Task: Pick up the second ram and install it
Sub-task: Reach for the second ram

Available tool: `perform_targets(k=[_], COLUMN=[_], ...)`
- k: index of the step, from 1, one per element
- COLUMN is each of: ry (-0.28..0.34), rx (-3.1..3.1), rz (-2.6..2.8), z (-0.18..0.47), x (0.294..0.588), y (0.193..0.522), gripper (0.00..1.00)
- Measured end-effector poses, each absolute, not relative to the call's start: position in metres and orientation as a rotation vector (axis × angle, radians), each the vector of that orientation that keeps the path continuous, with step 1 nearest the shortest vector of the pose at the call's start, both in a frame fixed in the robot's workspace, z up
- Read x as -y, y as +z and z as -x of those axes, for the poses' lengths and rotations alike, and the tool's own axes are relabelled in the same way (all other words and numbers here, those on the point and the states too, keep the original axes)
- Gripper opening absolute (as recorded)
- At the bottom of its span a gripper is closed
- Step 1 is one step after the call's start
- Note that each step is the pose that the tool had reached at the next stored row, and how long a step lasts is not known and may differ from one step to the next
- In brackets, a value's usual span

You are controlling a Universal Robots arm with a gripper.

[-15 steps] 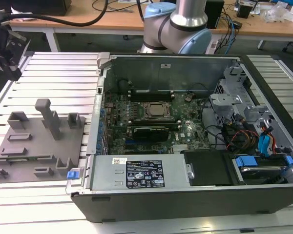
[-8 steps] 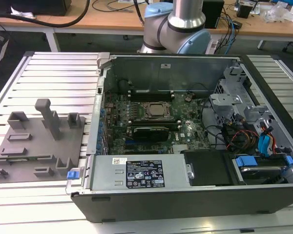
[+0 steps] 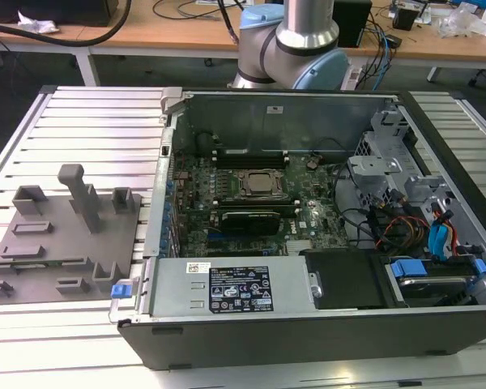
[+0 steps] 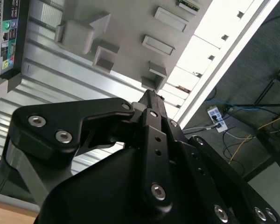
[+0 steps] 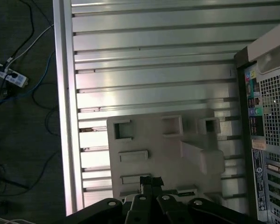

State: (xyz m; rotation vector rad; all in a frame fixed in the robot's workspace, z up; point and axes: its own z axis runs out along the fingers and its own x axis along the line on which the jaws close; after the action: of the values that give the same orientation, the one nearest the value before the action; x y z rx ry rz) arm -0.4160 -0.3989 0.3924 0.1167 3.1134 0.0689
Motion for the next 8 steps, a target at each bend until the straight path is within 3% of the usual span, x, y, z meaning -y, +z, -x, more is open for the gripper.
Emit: perform_targets(k=[8], ry=[0.069], rx=[-3.113], rz=[-0.117], z=[0.4128], x=[0.3994], y=[0.392], gripper=[0.11])
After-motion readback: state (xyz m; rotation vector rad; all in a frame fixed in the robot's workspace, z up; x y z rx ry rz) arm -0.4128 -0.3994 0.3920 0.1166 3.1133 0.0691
